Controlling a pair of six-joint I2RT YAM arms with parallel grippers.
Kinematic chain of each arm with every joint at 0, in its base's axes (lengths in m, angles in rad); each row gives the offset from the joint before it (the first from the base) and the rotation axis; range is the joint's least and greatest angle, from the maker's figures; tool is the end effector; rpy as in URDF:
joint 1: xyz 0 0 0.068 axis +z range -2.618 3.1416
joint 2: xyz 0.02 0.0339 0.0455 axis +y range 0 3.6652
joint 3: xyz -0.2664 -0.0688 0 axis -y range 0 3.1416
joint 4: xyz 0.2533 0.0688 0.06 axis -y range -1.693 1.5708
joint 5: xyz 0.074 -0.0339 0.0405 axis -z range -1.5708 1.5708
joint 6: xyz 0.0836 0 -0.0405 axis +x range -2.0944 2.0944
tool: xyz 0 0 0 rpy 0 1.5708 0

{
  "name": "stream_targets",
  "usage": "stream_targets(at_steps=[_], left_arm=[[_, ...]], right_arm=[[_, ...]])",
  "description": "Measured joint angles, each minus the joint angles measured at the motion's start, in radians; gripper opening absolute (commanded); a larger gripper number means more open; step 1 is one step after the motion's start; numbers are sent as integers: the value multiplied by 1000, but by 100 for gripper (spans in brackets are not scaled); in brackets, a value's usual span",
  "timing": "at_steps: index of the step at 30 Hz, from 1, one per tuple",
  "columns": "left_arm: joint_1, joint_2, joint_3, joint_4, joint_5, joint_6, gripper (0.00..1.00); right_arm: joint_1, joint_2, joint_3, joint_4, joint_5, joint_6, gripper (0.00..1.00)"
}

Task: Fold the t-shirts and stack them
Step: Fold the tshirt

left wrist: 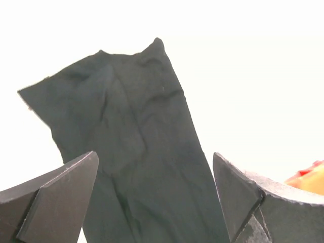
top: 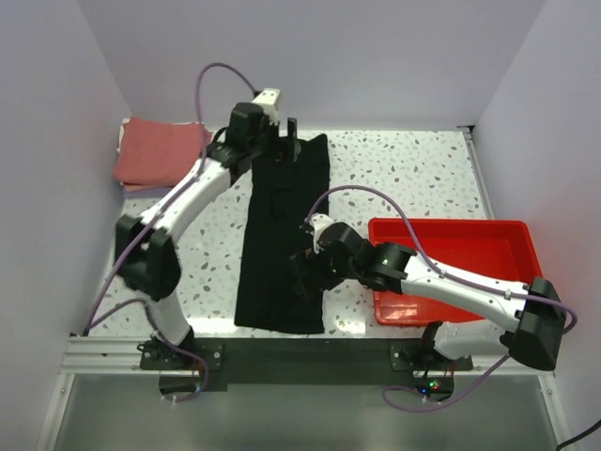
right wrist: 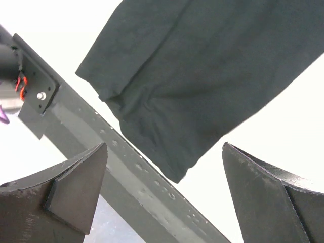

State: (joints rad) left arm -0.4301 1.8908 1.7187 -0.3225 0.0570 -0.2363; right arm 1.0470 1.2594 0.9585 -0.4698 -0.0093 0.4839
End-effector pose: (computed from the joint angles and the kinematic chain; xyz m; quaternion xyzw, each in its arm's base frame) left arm 0.4545 -0.2137 0.3074 0.0976 0.8529 -0.1907 0.4761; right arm 0.1550 0.2698 0.2395 -0.2576 0.8843 0.2729 0.2779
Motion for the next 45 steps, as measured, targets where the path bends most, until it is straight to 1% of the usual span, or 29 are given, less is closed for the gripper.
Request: stream_targets(at_steps=[2, 4, 6, 8, 10, 13, 15, 17, 20, 23, 24, 26, 27, 28, 29, 30, 33, 35, 38, 39, 42, 43, 45], left_arm=[[-18, -196, -211, 32, -51, -66, 100], [-40, -384, -432, 53, -101, -163, 100], [-62, -521, -616, 29, -134, -255, 100], [-86, -594, -750, 0, -169, -337, 100], [-118, -638, -869, -67, -203, -425, 100], [-186, -702, -986, -209, -249, -542, 100], [-228, -777, -1035, -304, -259, -614, 100], [-253, -856, -1070, -365, -263, -681, 100], [-284, -978, -1136, -447, -257, -790, 97], [-301, -1044, -1206, -501, -226, -874, 91], [-305, -1053, -1226, -513, -211, -893, 87], [-306, -1058, -1260, -526, -182, -922, 81], [-307, -1057, -1274, -527, -169, -933, 74], [-311, -1056, -1286, -529, -156, -941, 70], [-313, -1052, -1296, -528, -145, -948, 65], [-314, -1048, -1303, -526, -134, -954, 54], [-317, -1022, -1308, -520, -115, -967, 39], [-319, -1013, -1311, -509, -106, -975, 33], [-319, -1011, -1320, -495, -92, -976, 28], [-319, -1009, -1321, -489, -85, -976, 26], [-319, -998, -1323, -477, -79, -975, 24], [-319, -993, -1323, -472, -77, -975, 24], [-319, -982, -1323, -457, -70, -974, 21]], right_arm=[[0, -39, -23, -14, 25, 22, 99], [-2, -70, -45, -26, 44, 44, 99], [-8, -95, -74, -29, 45, 61, 99], [-14, -109, -101, -34, 42, 73, 99], [-18, -110, -124, -39, 34, 80, 99], [-20, -110, -165, -37, 1, 92, 99], [-20, -110, -196, -36, -26, 106, 99], [-20, -116, -236, -14, -61, 128, 99], [-20, -118, -288, 20, -114, 160, 99], [-19, -118, -328, 58, -150, 196, 99], [-20, -117, -335, 68, -159, 209, 99], [-20, -116, -341, 90, -169, 229, 99], [-20, -114, -342, 101, -171, 238, 99], [-20, -111, -342, 111, -173, 245, 99], [-20, -107, -342, 123, -174, 253, 99], [-20, -101, -342, 132, -175, 259, 99], [-20, -85, -342, 149, -174, 275, 96], [-20, -70, -342, 151, -174, 284, 91], [-20, -38, -343, 152, -173, 294, 88], [-20, -24, -343, 151, -173, 296, 85], [-15, 10, -346, 152, -173, 305, 81], [-10, 16, -348, 155, -173, 309, 78], [3, 28, -352, 163, -173, 316, 74]])
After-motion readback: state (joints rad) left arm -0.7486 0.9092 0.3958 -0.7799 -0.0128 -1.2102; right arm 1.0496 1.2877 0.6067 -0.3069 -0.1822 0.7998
